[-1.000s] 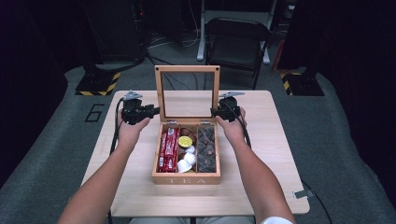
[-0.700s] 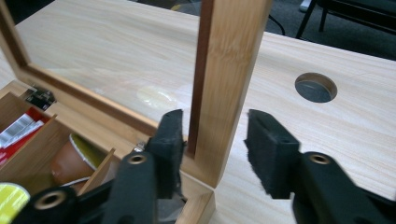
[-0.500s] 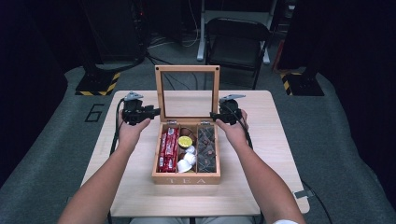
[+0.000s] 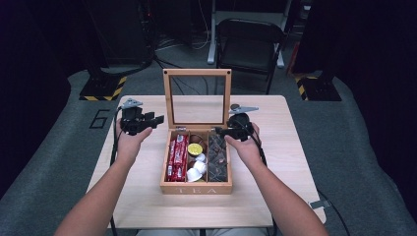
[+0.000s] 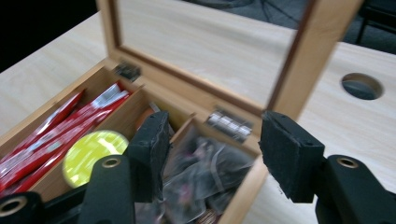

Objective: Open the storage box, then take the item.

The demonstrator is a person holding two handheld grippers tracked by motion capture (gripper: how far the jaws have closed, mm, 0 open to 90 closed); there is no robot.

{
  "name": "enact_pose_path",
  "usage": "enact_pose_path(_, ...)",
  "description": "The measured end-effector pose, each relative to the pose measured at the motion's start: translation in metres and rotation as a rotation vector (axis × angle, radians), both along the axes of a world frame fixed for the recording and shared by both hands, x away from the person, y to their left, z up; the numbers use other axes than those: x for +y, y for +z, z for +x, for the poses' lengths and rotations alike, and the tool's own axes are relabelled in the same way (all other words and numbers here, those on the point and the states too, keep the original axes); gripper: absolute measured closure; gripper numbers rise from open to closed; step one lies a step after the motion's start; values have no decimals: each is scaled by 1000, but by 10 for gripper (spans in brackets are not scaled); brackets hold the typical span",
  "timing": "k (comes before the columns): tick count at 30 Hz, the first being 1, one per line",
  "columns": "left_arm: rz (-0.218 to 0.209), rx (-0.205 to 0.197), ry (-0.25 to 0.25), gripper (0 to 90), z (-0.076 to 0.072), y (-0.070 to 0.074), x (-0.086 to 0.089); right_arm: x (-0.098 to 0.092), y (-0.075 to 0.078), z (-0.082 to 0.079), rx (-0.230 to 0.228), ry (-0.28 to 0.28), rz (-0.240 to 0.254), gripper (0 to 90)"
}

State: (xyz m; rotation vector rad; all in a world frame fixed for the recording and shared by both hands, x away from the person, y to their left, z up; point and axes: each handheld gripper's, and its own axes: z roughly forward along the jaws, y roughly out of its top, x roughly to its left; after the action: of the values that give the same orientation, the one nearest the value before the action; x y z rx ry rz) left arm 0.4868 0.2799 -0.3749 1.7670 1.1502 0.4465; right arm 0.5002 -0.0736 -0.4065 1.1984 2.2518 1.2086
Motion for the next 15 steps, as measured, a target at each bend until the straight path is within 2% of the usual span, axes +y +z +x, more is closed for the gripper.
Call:
enact_pose_path(1,-18,2,1,500,0,0,0,2,0,-4,-8,4,-3,420)
enact_pose_path(3,-23,18,-8,493,0,0,1,7,0,-10,-23,30,0,416)
enact_pose_path(9,-1,18,-13,479,-4,-1,0,17,2,-21,-60,88,-17,417)
enact_pose_path(13,-1,6,-18,473,-9,0,-1,21,1,-25,-58,109,-12,416)
enact_pose_path(15,0,13,-22,472,-10,0,0,23,0,-28,-62,124,-12,416)
